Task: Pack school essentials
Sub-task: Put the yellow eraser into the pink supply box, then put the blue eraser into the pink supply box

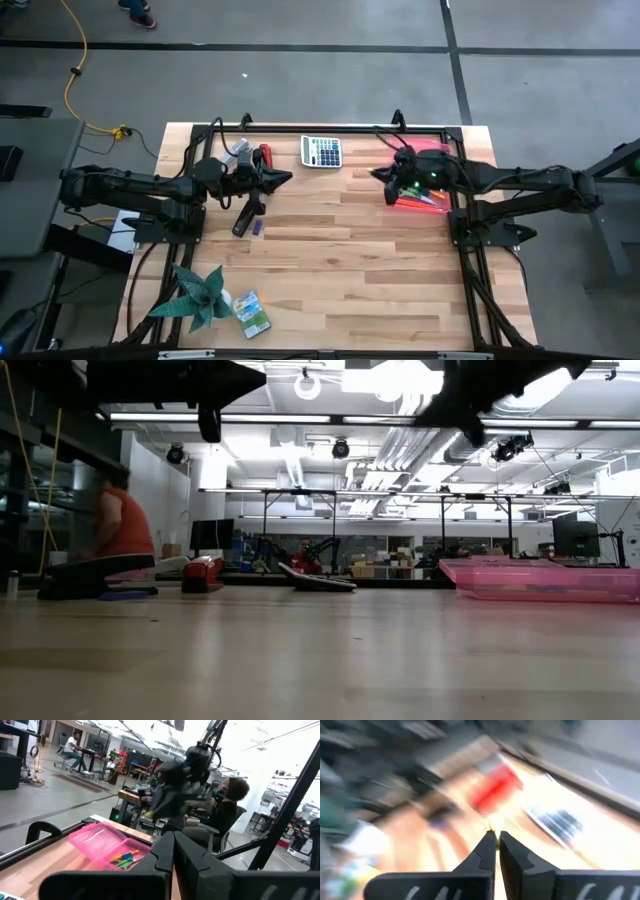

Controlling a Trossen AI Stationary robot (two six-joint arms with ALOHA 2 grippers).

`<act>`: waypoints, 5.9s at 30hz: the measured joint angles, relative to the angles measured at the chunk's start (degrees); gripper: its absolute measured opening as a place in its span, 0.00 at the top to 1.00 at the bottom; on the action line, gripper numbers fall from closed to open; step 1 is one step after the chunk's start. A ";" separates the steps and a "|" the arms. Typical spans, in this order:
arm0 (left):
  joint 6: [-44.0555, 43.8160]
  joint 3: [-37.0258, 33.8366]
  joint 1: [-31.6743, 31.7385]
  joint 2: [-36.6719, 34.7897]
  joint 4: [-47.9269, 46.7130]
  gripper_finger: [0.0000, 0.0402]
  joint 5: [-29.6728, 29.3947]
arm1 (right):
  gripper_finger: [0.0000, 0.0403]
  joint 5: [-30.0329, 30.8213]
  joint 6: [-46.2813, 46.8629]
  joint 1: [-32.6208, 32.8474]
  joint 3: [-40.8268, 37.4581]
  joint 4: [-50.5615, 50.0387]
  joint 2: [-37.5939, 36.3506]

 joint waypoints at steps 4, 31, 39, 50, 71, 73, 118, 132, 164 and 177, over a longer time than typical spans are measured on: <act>0.00 0.00 0.00 0.00 -0.02 1.00 -0.05 | 1.00 0.66 9.34 -5.49 2.02 -23.79 0.30; 0.00 0.02 0.00 0.00 -1.33 1.00 -0.44 | 0.99 -0.56 34.70 -21.41 -14.19 -44.36 3.49; 0.00 0.02 0.00 0.00 -1.30 1.00 -0.44 | 0.83 -0.74 33.41 -23.02 -14.19 -43.60 6.10; 2.03 0.02 0.00 -0.29 -1.41 1.00 1.34 | 0.60 -1.06 23.14 -22.29 -6.66 -38.99 4.38; 7.37 8.64 -4.92 -2.48 -28.12 1.00 4.25 | 0.61 -8.28 -12.88 2.03 -9.28 26.99 0.00; 7.84 9.31 -5.59 -2.07 -28.08 1.00 2.87 | 0.61 -8.25 -13.05 2.35 -9.28 27.22 0.00; -47.78 23.15 -19.29 29.49 -85.30 0.77 -9.95 | 0.61 -8.26 -14.09 2.53 -9.30 23.97 0.00; -54.02 22.99 -20.74 30.84 -89.48 1.00 -17.07 | 0.61 -8.26 -11.55 2.53 -9.30 23.90 -0.03; -47.12 33.20 -22.43 35.06 -83.72 1.00 -17.06 | 0.61 -8.25 -11.59 2.51 -9.30 24.43 -0.03; -52.65 35.08 -25.95 35.41 -86.02 0.70 -19.26 | 0.61 -8.26 -11.57 2.51 -9.30 24.06 -0.03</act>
